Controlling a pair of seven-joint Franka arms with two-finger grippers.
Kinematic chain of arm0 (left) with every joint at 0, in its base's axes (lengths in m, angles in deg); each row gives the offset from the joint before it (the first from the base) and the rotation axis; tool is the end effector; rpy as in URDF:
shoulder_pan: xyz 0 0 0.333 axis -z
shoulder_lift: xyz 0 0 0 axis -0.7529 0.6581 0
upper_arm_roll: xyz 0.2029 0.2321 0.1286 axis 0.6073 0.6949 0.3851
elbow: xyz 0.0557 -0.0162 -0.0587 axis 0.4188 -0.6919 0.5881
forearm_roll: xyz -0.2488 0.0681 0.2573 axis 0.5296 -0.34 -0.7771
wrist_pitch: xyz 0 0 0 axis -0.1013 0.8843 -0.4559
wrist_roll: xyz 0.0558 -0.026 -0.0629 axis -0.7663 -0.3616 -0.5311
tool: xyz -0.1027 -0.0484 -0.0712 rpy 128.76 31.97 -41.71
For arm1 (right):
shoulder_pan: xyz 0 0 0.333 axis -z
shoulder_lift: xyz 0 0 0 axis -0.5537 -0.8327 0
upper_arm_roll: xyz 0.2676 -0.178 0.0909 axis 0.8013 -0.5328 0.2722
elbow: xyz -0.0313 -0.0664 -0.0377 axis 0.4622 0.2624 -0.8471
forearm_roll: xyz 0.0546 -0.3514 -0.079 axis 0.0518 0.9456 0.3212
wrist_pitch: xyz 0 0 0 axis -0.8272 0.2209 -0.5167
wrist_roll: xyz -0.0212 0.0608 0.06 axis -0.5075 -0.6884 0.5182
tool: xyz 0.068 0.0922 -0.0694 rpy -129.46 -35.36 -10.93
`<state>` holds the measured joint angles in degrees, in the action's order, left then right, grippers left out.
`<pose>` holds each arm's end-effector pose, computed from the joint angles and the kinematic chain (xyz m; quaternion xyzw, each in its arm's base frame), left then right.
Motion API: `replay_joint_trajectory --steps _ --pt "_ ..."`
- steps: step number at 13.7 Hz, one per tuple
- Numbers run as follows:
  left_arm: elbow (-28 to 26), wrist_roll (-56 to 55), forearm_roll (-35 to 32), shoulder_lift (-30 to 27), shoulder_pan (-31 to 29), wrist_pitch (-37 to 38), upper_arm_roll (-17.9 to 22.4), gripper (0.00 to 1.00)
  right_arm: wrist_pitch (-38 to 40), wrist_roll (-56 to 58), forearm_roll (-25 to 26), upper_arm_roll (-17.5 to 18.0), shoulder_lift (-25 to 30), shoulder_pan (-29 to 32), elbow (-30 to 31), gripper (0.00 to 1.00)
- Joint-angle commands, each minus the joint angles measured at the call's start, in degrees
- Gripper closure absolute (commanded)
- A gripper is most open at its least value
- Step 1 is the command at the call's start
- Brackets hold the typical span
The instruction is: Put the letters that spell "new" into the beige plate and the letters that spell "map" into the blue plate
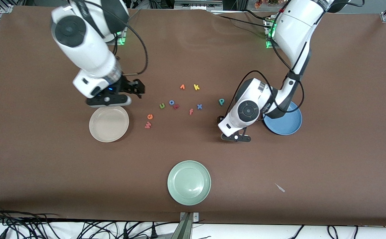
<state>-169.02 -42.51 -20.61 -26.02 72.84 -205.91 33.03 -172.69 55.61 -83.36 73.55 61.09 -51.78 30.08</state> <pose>0.5761 -0.3321 0.2054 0.9947 -0.0367 -0.0949 0.0112 0.5323 0.2968 0.4606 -0.9995 -0.0066 -0.0081 0.0300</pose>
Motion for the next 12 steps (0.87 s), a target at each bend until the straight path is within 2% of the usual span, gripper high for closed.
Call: replay_joint_trajectory --steps 1,3,4,6,7,10,11,12 --pt "-1.96 -1.13 -0.80 0.76 1.06 -2.92 0.84 0.10 -11.36 -5.03 0.48 2.01 -0.23 0.67 9.83 0.00" --pt "-3.20 -1.48 -4.47 0.59 1.06 -2.93 0.67 0.21 -15.95 -5.04 0.74 2.46 -2.43 0.76 13.19 0.00" --pt "-3.37 -1.83 -5.28 0.50 1.06 -2.93 0.67 0.21 -16.05 -4.61 1.53 2.46 -3.22 0.76 13.90 0.00" --pt "-4.51 -2.80 -5.29 0.06 0.97 -1.62 0.58 0.30 -16.05 -5.22 5.21 2.46 -4.89 0.76 14.87 0.00" --pt "-4.69 -2.80 -5.37 -0.20 0.97 -1.61 0.58 0.38 -16.23 -5.22 5.49 2.46 -5.94 0.67 14.96 0.00" --pt "-4.61 -2.80 -5.29 -0.29 0.97 -1.53 0.58 0.78 -21.75 -5.22 5.75 2.46 -9.46 0.67 15.92 0.00" --pt "-4.52 -2.72 -5.37 -0.46 0.97 -1.52 0.58 0.85 -23.33 -5.22 6.80 2.46 -11.21 0.67 15.93 0.00" --pt "-4.43 -2.46 -5.37 -0.81 0.88 -1.35 0.58 0.86 -25.44 -5.22 8.11 2.46 -13.23 0.76 15.84 0.00"
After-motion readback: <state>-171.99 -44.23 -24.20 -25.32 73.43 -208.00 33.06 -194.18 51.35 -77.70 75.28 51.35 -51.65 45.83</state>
